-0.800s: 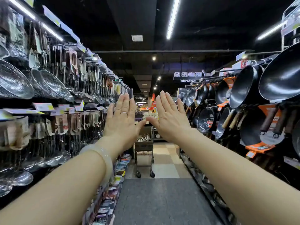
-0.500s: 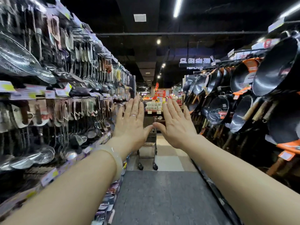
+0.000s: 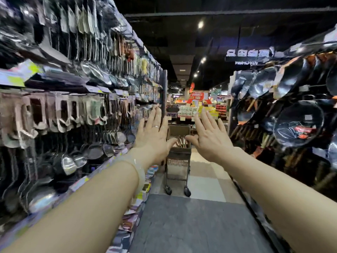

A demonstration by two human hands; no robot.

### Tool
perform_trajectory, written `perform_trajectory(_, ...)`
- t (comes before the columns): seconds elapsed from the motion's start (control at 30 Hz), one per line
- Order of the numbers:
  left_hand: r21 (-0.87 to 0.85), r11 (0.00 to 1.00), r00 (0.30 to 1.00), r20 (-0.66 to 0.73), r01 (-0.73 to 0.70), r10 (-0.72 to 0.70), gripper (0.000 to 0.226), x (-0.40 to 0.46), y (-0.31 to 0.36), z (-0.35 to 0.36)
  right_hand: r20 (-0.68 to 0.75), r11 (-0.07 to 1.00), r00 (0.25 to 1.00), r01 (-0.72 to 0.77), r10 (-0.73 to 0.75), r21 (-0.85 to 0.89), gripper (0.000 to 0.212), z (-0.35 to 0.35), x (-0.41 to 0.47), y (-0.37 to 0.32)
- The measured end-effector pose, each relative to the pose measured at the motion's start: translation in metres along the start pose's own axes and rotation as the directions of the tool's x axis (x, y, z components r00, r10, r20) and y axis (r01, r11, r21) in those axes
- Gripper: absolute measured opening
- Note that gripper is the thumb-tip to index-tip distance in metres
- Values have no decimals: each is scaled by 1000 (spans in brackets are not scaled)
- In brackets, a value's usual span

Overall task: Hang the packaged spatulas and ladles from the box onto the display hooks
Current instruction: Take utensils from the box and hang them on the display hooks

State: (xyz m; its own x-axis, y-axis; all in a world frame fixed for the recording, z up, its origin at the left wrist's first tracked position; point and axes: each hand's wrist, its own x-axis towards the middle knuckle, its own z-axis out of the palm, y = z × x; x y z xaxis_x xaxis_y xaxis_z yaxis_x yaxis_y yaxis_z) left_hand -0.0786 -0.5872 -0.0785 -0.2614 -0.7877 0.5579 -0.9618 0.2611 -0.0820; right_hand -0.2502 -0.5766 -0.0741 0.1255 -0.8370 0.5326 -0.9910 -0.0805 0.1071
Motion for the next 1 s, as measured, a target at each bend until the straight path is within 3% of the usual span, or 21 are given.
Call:
perform_trajectory(0.3, -53, 998, 1000, 9, -17, 17, 73, 230, -65, 141, 40, 998, 997, -58, 58, -1, 71, 131, 229, 41)
perform_trajectory(0.63, -58, 996, 996, 63, -66, 70, 73, 441, -60, 323, 69, 997, 995, -75, 77, -32, 72, 301, 431, 128)
perform_trajectory(1.0, -60, 998, 995, 98, -12, 18, 73, 706, -71, 500, 113, 999, 993, -37, 35, 18, 71, 475, 690, 224)
